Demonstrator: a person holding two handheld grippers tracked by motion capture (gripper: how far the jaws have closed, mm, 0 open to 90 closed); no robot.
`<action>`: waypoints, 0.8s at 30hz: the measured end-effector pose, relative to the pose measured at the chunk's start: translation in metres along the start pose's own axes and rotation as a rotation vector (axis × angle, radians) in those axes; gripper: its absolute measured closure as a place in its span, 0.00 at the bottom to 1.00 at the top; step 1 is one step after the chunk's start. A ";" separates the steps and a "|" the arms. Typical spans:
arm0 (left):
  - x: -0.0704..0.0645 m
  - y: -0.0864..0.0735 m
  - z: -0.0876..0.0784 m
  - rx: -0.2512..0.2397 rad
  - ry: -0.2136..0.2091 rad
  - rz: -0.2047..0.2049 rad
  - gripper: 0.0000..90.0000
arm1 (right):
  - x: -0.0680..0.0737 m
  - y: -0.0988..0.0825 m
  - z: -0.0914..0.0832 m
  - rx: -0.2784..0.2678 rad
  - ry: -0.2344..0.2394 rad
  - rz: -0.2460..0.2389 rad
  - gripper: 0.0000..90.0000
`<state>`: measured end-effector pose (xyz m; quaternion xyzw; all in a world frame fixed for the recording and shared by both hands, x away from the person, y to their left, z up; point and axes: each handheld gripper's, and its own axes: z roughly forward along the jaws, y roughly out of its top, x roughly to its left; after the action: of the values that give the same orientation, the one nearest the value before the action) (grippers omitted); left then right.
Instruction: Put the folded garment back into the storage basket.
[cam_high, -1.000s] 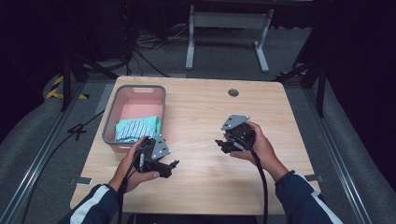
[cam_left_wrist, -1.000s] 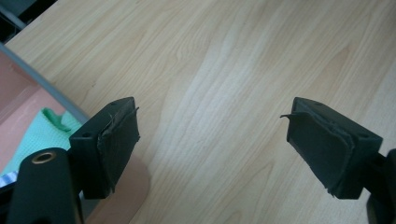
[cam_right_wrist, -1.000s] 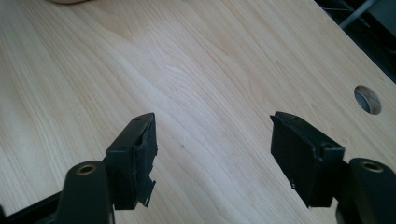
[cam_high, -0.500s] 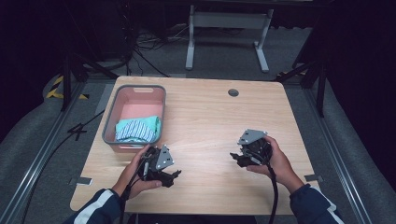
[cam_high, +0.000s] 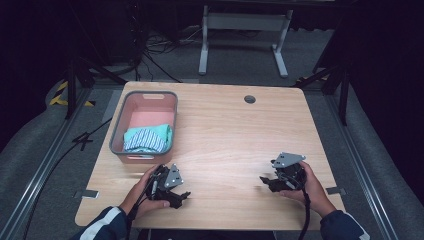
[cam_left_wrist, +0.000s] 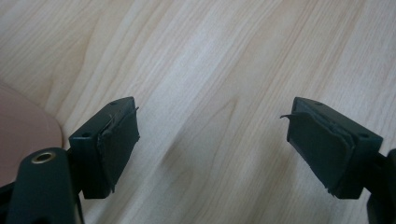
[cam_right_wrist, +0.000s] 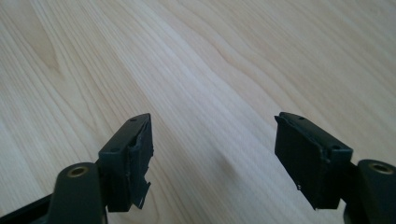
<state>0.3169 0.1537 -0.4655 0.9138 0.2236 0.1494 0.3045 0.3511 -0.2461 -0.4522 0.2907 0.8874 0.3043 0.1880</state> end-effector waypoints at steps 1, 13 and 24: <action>0.000 0.000 0.000 0.000 0.000 0.000 0.19 | -0.002 -0.008 0.001 0.000 -0.007 0.015 0.31; 0.012 -0.020 0.009 -0.080 -0.118 -0.104 0.16 | -0.009 -0.056 -0.003 -0.099 0.034 0.200 0.25; 0.013 -0.018 0.011 -0.069 -0.117 -0.102 0.12 | -0.008 -0.060 -0.005 -0.103 0.013 0.215 0.22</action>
<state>0.3269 0.1681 -0.4833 0.8974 0.2465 0.0878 0.3553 0.3307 -0.2913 -0.4863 0.3721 0.8355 0.3698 0.1635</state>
